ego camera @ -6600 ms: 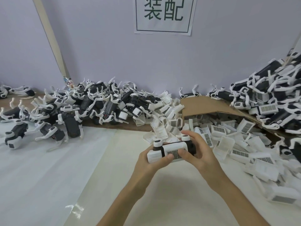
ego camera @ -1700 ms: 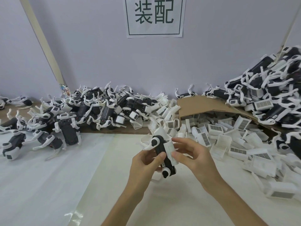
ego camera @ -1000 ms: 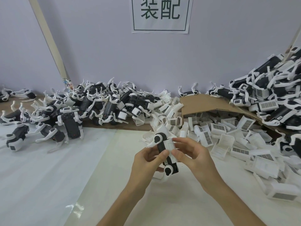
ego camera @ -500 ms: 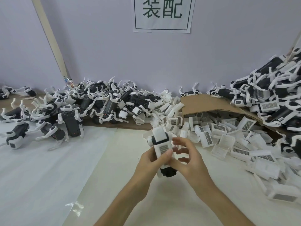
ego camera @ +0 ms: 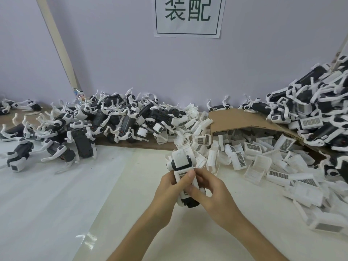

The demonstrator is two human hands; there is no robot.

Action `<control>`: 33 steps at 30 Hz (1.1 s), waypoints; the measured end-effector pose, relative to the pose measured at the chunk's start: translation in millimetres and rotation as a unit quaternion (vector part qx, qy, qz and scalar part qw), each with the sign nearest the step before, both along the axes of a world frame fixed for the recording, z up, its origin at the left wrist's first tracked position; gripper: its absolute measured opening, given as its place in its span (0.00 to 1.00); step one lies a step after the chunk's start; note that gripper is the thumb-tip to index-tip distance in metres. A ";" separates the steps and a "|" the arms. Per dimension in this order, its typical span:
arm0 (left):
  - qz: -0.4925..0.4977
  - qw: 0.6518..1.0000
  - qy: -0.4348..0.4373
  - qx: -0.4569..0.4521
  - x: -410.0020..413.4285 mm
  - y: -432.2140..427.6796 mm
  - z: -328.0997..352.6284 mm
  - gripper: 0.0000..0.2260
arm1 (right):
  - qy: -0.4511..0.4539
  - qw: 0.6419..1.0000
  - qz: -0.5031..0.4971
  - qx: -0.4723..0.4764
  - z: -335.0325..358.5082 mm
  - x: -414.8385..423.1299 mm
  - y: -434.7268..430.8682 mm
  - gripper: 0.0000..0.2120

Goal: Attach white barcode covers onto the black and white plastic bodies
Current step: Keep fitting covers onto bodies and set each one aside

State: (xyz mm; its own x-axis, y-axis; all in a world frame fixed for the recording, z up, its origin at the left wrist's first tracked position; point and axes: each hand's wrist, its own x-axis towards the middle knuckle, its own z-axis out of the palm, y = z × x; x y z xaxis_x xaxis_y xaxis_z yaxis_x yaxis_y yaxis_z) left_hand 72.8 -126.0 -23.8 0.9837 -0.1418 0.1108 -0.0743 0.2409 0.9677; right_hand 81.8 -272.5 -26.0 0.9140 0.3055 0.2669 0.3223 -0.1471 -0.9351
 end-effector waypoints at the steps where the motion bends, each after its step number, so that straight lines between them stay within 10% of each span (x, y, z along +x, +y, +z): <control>1: 0.005 1.000 0.007 -0.003 0.2 -1.4 -0.7 0.15 | 0.004 1.000 0.001 0.000 -1.0 0.6 -0.3 0.15; 33: -0.034 0.999 -0.014 0.011 -5.0 -7.0 -2.0 0.14 | 0.041 0.998 0.033 0.036 -2.4 3.6 -5.0 0.19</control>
State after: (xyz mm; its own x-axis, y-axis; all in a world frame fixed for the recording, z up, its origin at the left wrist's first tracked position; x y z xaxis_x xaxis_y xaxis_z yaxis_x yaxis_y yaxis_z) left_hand 67.8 -133.0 -25.7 0.9680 -0.2116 0.1348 -0.0861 0.2244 0.9707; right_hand 85.5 -277.5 -28.4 0.9125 0.3478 0.2153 0.2507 -0.0596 -0.9662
